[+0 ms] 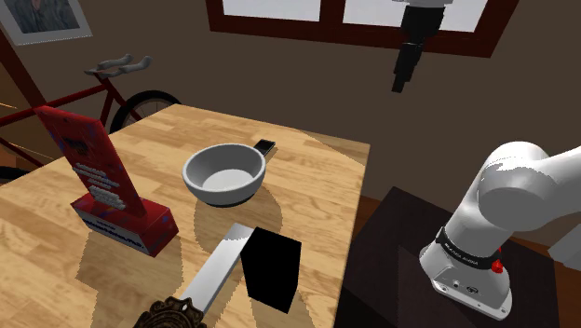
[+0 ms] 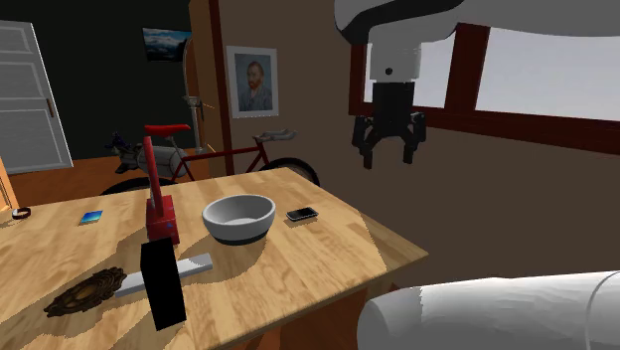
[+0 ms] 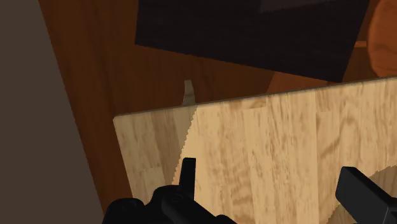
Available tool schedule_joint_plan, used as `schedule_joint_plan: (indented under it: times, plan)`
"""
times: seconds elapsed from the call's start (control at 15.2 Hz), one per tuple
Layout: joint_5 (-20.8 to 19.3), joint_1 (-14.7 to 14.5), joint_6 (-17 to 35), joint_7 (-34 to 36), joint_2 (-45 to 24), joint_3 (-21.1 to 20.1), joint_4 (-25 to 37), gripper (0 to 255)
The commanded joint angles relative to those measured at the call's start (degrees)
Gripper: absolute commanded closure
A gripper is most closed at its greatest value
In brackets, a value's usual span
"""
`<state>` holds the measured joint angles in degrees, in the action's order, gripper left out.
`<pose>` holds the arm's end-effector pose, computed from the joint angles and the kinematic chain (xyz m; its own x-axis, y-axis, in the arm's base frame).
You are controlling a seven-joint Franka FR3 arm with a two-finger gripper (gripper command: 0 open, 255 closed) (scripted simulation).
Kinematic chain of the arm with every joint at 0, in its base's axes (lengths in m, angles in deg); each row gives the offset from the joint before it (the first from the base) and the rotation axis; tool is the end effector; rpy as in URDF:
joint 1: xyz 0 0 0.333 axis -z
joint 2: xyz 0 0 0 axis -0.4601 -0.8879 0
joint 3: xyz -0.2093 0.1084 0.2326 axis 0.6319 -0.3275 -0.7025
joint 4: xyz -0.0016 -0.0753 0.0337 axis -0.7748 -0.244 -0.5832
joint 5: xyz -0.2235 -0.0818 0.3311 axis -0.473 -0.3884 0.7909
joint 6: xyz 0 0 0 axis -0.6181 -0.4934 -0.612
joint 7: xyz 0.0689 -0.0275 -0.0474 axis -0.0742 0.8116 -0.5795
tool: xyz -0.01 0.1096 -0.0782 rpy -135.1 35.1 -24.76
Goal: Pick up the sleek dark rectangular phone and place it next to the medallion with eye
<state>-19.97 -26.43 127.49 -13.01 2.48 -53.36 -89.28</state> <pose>0.2881 -0.0236 0.6003 0.9923 0.1239 0.0003 0.1238 -0.9918 0.0303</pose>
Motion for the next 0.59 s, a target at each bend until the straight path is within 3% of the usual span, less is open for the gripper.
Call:
schedule_joint_plan:
  times: [0.0,0.53]
  plan:
    - [0.0,0.0,0.0,0.0,0.0,0.0,0.0,0]
    - [6.7,2.4,11.9,19.2,-9.8,-8.5,-2.2,0]
